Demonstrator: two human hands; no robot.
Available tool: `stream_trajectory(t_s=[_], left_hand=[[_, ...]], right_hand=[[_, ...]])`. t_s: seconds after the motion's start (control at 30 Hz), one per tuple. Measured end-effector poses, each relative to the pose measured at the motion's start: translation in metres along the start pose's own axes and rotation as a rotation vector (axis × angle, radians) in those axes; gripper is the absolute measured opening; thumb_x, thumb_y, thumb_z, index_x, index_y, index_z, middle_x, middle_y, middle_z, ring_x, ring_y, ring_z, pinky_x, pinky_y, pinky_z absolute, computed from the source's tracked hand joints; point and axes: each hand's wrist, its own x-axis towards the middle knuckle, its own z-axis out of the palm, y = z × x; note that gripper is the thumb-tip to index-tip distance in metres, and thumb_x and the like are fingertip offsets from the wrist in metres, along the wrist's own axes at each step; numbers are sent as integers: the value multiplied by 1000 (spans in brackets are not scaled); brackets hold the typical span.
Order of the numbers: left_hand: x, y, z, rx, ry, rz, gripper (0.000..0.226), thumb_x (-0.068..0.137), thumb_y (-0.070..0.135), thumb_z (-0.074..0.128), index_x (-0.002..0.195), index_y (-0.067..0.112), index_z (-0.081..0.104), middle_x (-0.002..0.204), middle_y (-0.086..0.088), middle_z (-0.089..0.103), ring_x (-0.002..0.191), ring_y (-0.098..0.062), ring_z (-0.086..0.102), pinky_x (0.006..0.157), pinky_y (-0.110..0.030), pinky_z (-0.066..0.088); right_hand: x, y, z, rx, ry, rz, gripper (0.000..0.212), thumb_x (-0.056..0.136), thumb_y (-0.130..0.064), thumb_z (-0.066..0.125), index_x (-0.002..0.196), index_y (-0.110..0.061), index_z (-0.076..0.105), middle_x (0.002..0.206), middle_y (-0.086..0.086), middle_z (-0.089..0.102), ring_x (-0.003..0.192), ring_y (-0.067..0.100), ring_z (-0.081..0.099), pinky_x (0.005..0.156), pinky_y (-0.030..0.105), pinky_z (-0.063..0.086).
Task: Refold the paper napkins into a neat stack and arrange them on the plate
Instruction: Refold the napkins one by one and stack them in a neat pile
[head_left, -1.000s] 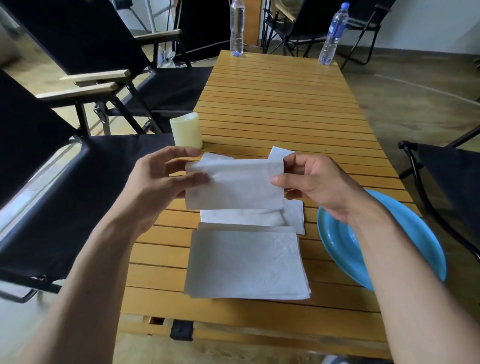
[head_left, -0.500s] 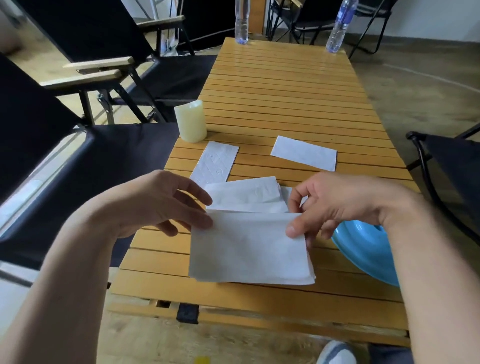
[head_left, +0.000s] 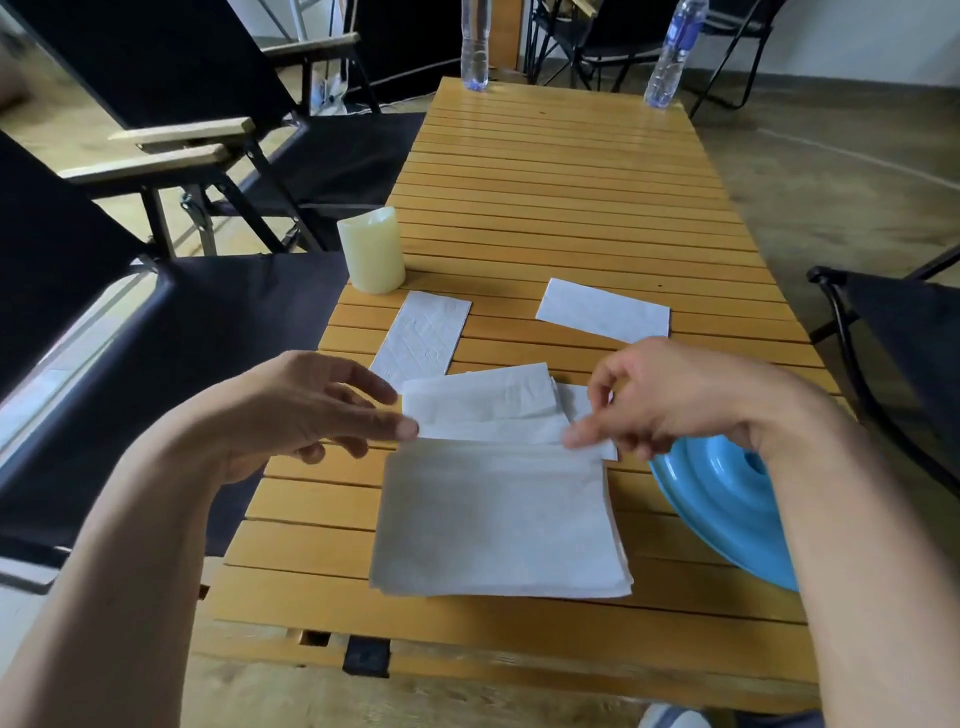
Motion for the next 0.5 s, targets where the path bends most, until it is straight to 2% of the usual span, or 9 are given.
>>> stream_trajectory(t_s=[0.1,0.17,0.2,0.27,0.33,0.4,0.5], left_hand=[[27,-12,10,-15,275,-7,44,64,51,84,98,24,78,81,4,78,67,-5,72,52,-19,46],[47,-20,25,100,440,74,35,82,37,79,111,18,75,90,4,76,68,-4,68,55,-19,48],[53,-21,32,160,471,122,36,85,33,77,117,18,72,97,5,75,73,-5,67,62,-22,50],[60,-22,40,243,461,174,45,83,33,79,125,22,68,98,12,70,78,-7,64,65,-22,48],[64,-20,44,244,435,190,55,79,31,84,129,24,65,88,18,66,71,-3,62,55,-12,42],[66,-19,45,186,444,224,56,77,24,86,129,19,66,79,15,65,62,0,61,49,-7,42],[62,-15,40,35,489,304,47,76,16,86,121,14,71,71,8,69,56,7,60,54,-3,44]], right_hand=[[28,9,5,220,384,-95,23,80,-38,82,78,-18,70,68,0,73,55,8,66,48,23,50],[51,16,16,146,558,-91,17,86,-37,76,84,-21,75,78,-3,75,72,11,70,65,29,55],[60,19,23,75,590,-69,18,87,-40,75,88,-22,76,83,-6,74,80,13,69,73,29,54],[73,24,34,-9,608,-39,23,86,-47,74,93,-25,77,85,-9,71,86,14,65,74,27,49],[79,25,39,-14,619,-48,23,83,-50,75,89,-28,77,81,-14,68,81,11,62,64,23,41],[81,24,39,32,620,-76,15,82,-44,79,79,-30,74,77,-17,67,76,5,60,59,21,38],[79,21,36,100,628,-128,13,83,-31,80,72,-30,73,65,-18,64,62,-1,55,54,18,37]])
